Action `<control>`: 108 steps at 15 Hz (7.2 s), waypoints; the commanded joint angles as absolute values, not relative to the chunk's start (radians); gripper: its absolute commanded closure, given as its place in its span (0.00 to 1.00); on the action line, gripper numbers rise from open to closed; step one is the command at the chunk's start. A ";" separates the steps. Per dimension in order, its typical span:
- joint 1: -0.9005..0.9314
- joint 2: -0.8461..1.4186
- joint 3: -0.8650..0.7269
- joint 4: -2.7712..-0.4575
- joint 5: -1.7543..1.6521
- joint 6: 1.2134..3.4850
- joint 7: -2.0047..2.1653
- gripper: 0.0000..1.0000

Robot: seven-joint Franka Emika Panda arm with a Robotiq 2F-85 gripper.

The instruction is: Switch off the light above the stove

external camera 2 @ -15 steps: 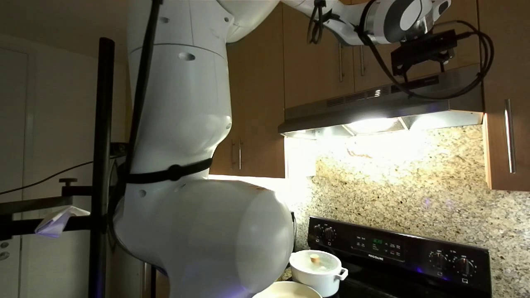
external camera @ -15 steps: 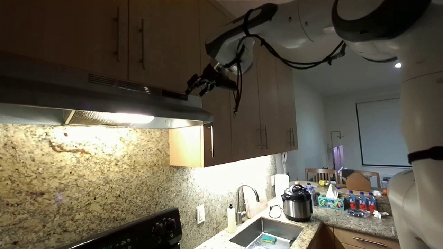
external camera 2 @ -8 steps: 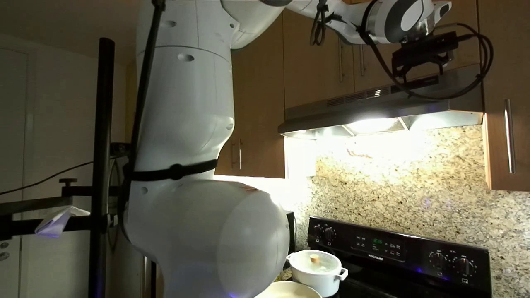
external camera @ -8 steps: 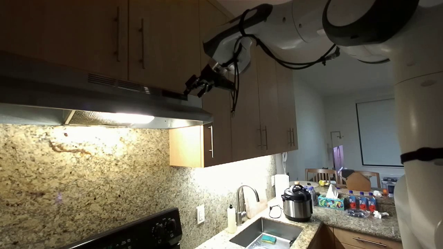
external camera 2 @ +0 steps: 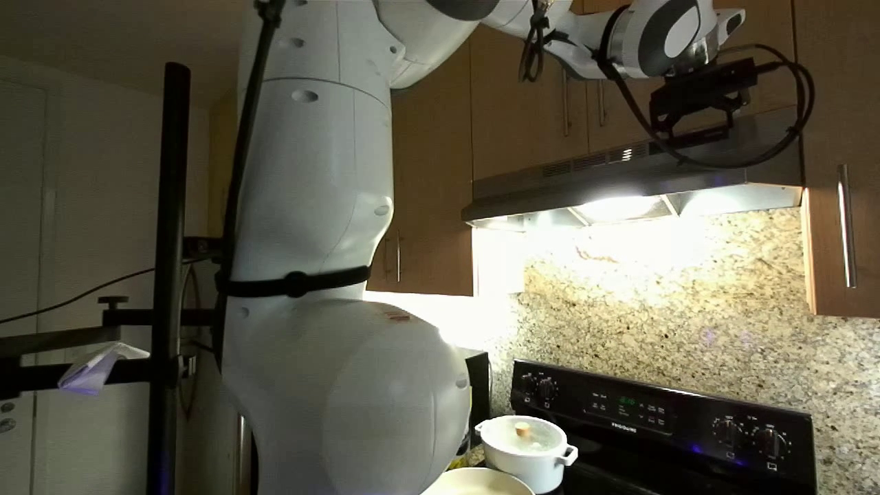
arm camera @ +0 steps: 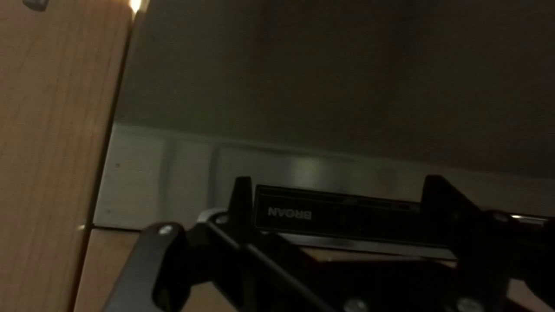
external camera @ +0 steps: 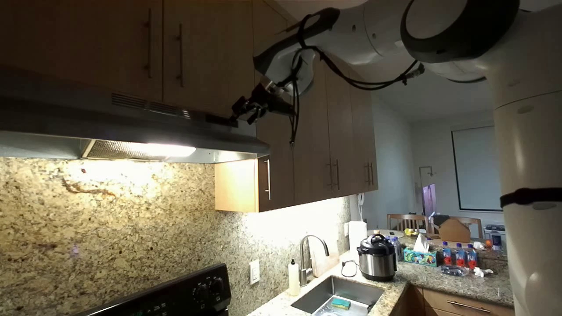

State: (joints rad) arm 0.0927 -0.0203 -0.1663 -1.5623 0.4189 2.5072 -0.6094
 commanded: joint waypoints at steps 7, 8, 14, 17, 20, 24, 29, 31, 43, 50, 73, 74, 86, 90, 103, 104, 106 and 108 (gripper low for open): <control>0.051 0.098 -0.131 -1.415 0.424 2.523 -0.614 0.00; 0.051 0.107 -0.132 -1.404 0.418 2.520 -0.606 0.00; 0.053 0.120 -0.132 -1.393 0.419 2.510 -0.609 0.00; 0.054 0.123 -0.132 -1.392 0.419 2.510 -0.609 0.00; 0.050 0.131 -0.130 -1.385 0.442 2.522 -0.621 0.00; 0.045 0.145 -0.128 -1.361 0.455 2.518 -0.641 0.00; 0.042 0.154 -0.135 -1.335 0.443 2.521 -0.630 0.00; 0.038 0.157 -0.139 -1.330 0.453 2.522 -0.631 0.00; 0.042 0.191 -0.140 -1.299 0.482 2.507 -0.597 0.00; 0.060 0.137 -0.147 -1.381 0.453 2.540 -0.525 0.00; 0.057 0.093 -0.146 -1.439 0.478 2.529 -0.525 0.00; 0.056 0.098 -0.145 -1.429 0.485 2.519 -0.534 0.00; 0.030 0.187 -0.147 -1.292 0.505 2.424 -0.562 0.00; 0.027 0.194 -0.144 -1.271 0.499 2.404 -0.573 0.00; 0.040 0.167 -0.142 -1.304 0.486 2.429 -0.589 0.00; 0.042 0.159 -0.143 -1.316 0.482 2.439 -0.586 0.00; 0.047 0.146 -0.143 -1.329 0.474 2.459 -0.580 0.00; 0.053 0.135 -0.142 -1.338 0.468 2.479 -0.576 0.00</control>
State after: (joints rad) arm 0.0452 0.1646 -0.1480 -1.3108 0.4680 2.4363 -0.5472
